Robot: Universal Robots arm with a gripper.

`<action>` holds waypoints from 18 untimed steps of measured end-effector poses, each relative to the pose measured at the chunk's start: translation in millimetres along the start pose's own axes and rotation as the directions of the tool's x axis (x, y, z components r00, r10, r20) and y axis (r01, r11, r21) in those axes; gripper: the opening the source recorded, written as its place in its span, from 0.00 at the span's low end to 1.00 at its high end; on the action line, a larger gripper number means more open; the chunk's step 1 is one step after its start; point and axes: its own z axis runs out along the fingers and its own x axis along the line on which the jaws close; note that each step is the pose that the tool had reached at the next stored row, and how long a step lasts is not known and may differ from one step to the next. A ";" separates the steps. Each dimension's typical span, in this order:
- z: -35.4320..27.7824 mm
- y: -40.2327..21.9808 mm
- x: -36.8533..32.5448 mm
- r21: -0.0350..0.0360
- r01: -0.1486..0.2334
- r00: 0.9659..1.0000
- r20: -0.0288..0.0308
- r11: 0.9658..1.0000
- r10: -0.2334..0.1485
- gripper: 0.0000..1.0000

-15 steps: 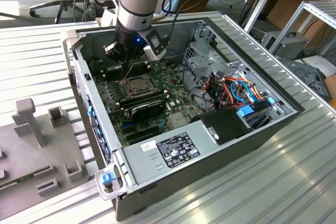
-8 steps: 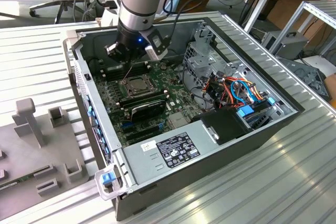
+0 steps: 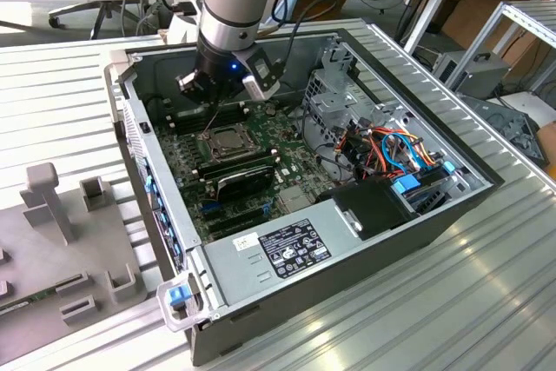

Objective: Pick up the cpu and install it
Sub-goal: 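Install the first cpu locking lever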

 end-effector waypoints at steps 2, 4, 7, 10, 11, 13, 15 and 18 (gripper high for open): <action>0.1 0.0 -0.2 0.000 0.000 1.000 0.000 1.000 0.000 0.11; 0.3 0.0 -0.8 0.001 0.000 1.000 0.000 1.000 0.000 0.11; 0.4 -0.1 -1.6 0.003 -0.001 1.000 0.000 1.000 0.001 0.11; 0.6 -0.4 -1.8 0.005 -0.001 1.000 0.000 1.000 0.001 0.11; 1.1 -0.5 -1.8 0.005 -0.001 1.000 0.000 1.000 0.001 0.11; 2.3 -0.8 -1.9 0.005 -0.001 1.000 0.000 1.000 0.001 0.11; 3.6 -1.1 -2.4 0.005 -0.001 1.000 0.000 1.000 0.001 0.11; 5.8 -1.6 -4.9 0.007 -0.001 1.000 0.000 1.000 0.001 0.11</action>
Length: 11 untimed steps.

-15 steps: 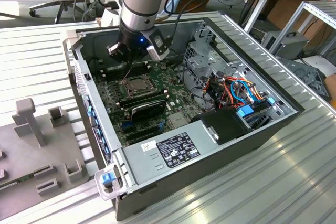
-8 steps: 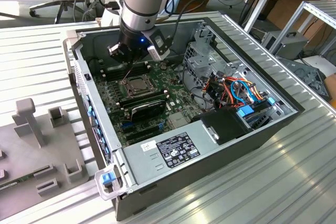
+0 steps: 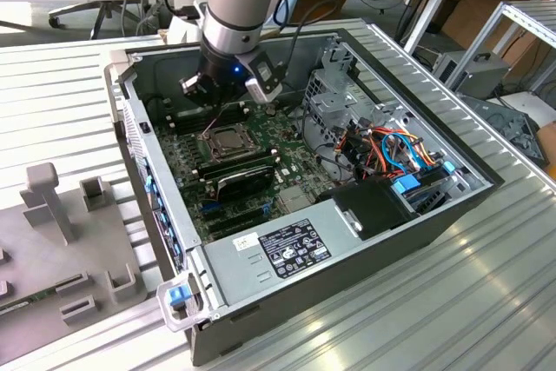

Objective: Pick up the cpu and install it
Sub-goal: 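Install the first cpu locking lever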

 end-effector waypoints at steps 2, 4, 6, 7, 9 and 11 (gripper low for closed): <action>1.3 -0.3 -1.7 0.001 0.000 1.000 0.000 1.000 0.000 0.11; 2.5 -0.6 -2.9 0.001 0.000 1.000 0.000 1.000 0.000 0.11; 4.7 -1.1 -4.7 0.002 0.000 1.000 0.000 1.000 0.000 0.11; 6.4 -1.5 -6.3 0.002 0.000 1.000 0.000 1.000 0.000 0.11; 7.4 -1.7 -7.5 0.003 0.000 1.000 0.000 1.000 0.000 0.11; 8.6 -1.8 -9.1 0.003 0.000 1.000 0.000 1.000 0.000 0.11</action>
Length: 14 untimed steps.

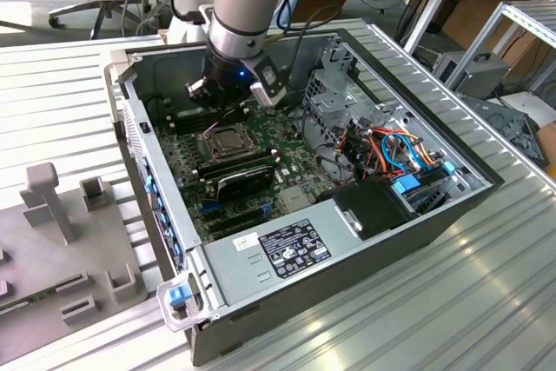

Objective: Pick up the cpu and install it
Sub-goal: 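Install the first cpu locking lever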

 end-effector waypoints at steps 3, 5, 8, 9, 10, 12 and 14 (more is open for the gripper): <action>1.1 0.3 -1.2 0.000 0.000 1.000 0.000 1.000 0.000 0.11; 1.9 0.6 -1.7 0.000 0.000 1.000 0.000 1.000 0.000 0.11; 3.3 2.0 -2.3 0.000 0.000 1.000 0.000 1.000 0.000 0.11; 3.7 2.5 -2.3 0.000 0.000 1.000 0.000 1.000 0.000 0.11; 4.3 3.2 -2.3 0.000 0.000 1.000 0.000 1.000 0.000 0.11; 5.9 4.3 -2.7 -0.001 0.000 1.000 0.001 1.000 0.000 0.11; 6.0 4.3 -2.9 0.000 0.000 1.000 0.000 1.000 0.000 0.11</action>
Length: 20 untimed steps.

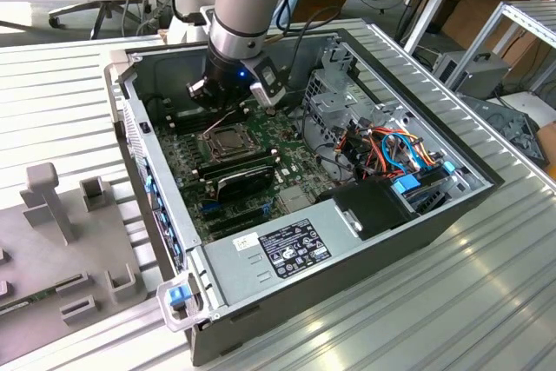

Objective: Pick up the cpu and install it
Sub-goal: 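Install the first cpu locking lever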

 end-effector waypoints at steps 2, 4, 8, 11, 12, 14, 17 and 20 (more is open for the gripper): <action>0.1 0.0 0.2 0.000 0.000 1.000 0.000 1.000 0.000 0.11; 0.2 0.1 3.3 0.000 0.000 1.000 0.000 1.000 0.000 0.11; 0.1 0.3 15.8 0.000 0.001 1.000 0.002 1.000 -0.001 0.11; -0.4 0.5 19.1 0.000 0.001 1.000 0.004 1.000 -0.001 0.11; -0.9 0.6 19.4 0.000 0.001 1.000 0.005 1.000 -0.001 0.11; -2.3 0.9 19.9 0.000 0.001 1.000 0.007 1.000 -0.001 0.11; -3.4 1.2 20.3 0.000 0.002 1.000 0.009 1.000 -0.002 0.11; -3.5 1.2 20.4 0.000 0.002 1.000 0.009 1.000 -0.002 0.11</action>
